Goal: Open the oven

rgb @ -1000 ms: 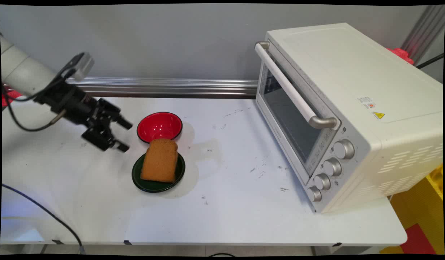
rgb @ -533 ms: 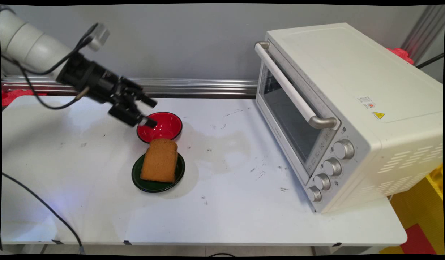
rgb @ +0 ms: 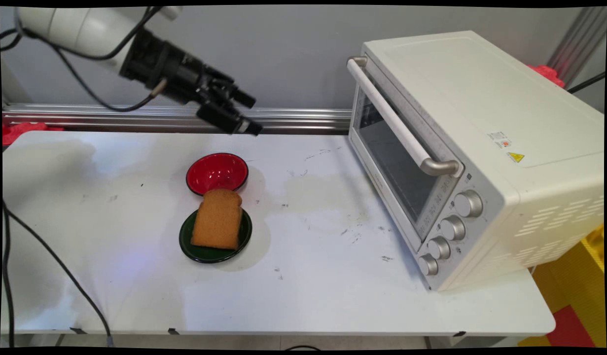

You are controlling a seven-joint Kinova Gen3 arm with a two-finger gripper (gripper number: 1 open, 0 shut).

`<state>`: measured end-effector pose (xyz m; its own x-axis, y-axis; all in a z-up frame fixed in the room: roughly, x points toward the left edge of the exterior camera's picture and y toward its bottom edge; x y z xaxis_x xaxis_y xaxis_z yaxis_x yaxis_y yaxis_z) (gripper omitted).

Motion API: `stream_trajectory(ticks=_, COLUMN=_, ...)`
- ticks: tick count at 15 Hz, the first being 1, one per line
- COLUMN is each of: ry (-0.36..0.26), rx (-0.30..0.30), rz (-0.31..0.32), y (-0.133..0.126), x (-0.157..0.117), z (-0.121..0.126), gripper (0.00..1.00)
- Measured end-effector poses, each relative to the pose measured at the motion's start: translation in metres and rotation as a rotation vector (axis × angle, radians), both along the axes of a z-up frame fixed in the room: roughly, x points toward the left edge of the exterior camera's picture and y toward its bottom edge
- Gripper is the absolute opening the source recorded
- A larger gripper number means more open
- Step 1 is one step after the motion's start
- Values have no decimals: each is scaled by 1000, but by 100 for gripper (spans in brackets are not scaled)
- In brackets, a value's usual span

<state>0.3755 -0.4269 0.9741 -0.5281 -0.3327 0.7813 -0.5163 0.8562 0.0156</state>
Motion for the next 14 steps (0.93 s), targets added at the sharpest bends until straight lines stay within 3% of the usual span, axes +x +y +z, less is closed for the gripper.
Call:
stream_trajectory(ticks=6, ry=-4, rx=-46, rz=2, y=-19, x=-42, z=30, gripper=100)
stream_trajectory(ticks=14, ry=-51, rx=-50, rz=4, y=-36, x=-69, z=45, gripper=100)
